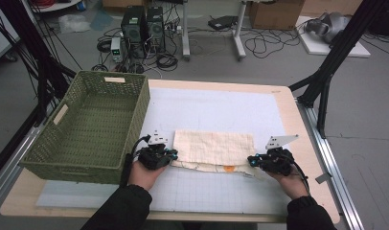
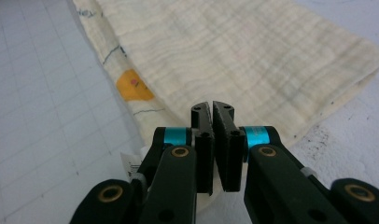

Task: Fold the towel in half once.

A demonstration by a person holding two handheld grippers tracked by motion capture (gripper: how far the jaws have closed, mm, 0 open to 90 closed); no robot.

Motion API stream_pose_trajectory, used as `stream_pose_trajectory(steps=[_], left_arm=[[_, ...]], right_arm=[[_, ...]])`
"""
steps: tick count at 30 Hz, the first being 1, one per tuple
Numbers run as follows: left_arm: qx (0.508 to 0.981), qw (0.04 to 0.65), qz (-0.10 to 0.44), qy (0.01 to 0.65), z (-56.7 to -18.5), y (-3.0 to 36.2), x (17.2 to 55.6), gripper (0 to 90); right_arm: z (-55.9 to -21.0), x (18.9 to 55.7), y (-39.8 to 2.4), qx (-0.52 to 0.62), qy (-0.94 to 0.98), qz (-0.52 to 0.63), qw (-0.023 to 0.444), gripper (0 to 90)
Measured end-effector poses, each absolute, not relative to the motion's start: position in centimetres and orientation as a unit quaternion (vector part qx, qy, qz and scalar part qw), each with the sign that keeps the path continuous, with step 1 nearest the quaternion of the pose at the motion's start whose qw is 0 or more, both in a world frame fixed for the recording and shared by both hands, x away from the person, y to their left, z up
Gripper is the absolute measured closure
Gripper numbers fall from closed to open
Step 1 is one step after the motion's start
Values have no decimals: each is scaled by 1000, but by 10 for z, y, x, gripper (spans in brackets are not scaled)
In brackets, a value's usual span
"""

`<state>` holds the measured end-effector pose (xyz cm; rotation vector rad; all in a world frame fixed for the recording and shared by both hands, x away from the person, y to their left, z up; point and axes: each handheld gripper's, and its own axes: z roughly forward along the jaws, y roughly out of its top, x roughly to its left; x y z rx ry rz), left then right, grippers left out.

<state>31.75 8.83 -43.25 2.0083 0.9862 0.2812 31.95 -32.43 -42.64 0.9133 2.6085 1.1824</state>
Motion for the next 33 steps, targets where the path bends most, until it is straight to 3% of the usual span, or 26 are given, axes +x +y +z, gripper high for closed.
stream_pose_trajectory(steps=[17,24,28,33], left_arm=[[800,431,111,403,-432,87,318,844],[816,407,100,398,-443,83,318,745],[817,404,113,395,-443,81,318,847],[802,429,113,401,-437,86,317,861]], right_arm=[[-419,322,-325,309,852,415,75,870],[-406,317,-323,298,848,430,89,870],[-406,316,-321,295,849,429,89,870],[-409,316,-322,297,854,419,86,870]])
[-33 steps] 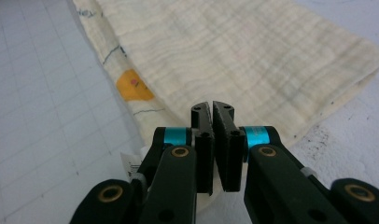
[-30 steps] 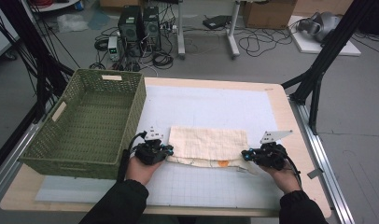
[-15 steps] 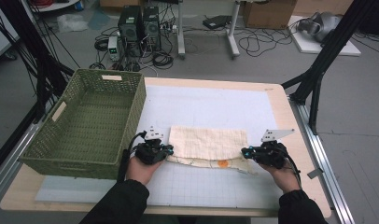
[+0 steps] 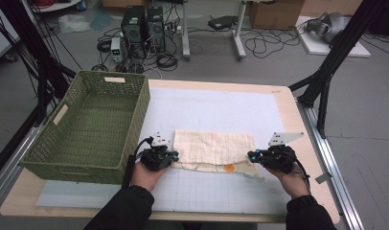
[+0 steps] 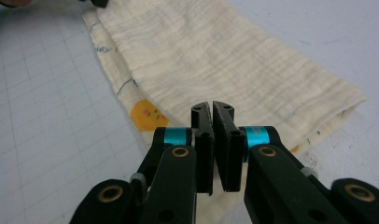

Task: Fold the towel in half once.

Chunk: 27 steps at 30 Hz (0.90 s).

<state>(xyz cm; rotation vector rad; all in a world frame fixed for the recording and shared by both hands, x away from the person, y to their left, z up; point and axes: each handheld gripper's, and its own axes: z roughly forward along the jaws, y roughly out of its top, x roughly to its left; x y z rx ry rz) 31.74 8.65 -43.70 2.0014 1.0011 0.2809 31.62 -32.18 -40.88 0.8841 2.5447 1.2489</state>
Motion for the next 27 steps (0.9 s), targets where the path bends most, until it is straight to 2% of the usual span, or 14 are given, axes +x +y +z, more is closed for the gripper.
stream_pose_trajectory(steps=[7,12,27], left_arm=[[774,461,97,423,-432,90,320,849],[783,444,95,426,-435,89,322,822],[767,459,107,437,-428,87,319,860]], right_arm=[[-416,317,-324,305,856,411,76,870],[-418,317,-325,309,856,409,75,870],[-415,315,-324,306,853,415,77,870]])
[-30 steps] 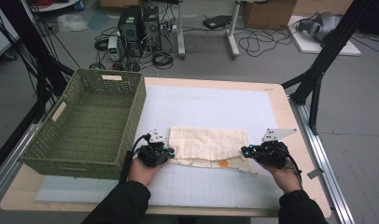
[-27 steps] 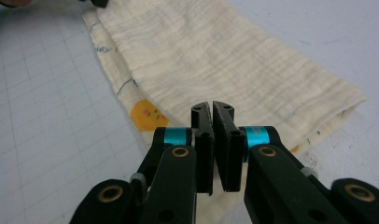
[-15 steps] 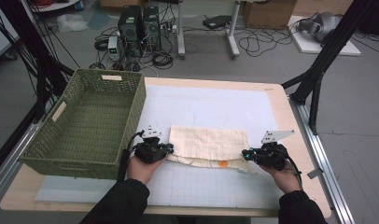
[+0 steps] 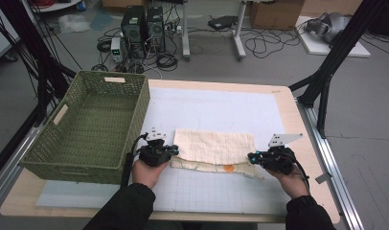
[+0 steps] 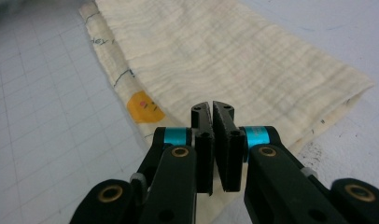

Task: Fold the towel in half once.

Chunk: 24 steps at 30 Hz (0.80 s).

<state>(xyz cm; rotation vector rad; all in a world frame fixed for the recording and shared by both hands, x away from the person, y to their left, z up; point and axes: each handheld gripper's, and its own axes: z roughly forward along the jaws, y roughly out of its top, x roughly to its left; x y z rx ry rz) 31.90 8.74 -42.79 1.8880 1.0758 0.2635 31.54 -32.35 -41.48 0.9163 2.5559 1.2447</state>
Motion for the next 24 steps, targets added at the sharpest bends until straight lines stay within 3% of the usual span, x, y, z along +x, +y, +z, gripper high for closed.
stream_pose_trajectory(steps=[7,19,24], left_arm=[[781,446,106,424,-427,93,306,862],[799,419,110,417,-445,91,300,849],[800,425,121,407,-439,91,299,753]], right_arm=[[-408,302,-325,294,855,419,80,871],[-438,300,-325,301,877,373,46,867],[-432,299,-329,304,863,400,45,716]])
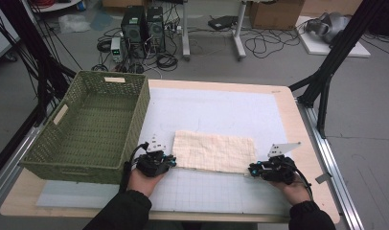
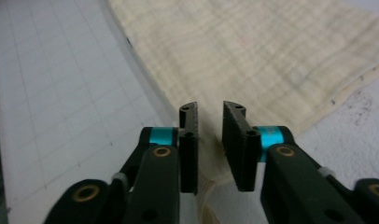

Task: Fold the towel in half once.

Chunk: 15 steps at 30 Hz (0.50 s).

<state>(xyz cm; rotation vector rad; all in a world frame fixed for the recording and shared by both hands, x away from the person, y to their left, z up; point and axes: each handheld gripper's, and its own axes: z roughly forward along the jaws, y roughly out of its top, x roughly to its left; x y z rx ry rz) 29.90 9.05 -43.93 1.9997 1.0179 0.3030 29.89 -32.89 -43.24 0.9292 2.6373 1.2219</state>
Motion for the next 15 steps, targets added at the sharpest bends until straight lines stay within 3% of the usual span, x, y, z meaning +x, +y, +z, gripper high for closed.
stream_pose_trajectory(steps=[5,15], left_arm=[[793,437,132,404,-431,84,305,698],[790,446,134,400,-429,76,320,696]], right_arm=[[-423,303,-329,308,846,433,48,673],[-424,321,-323,318,832,453,43,580]])
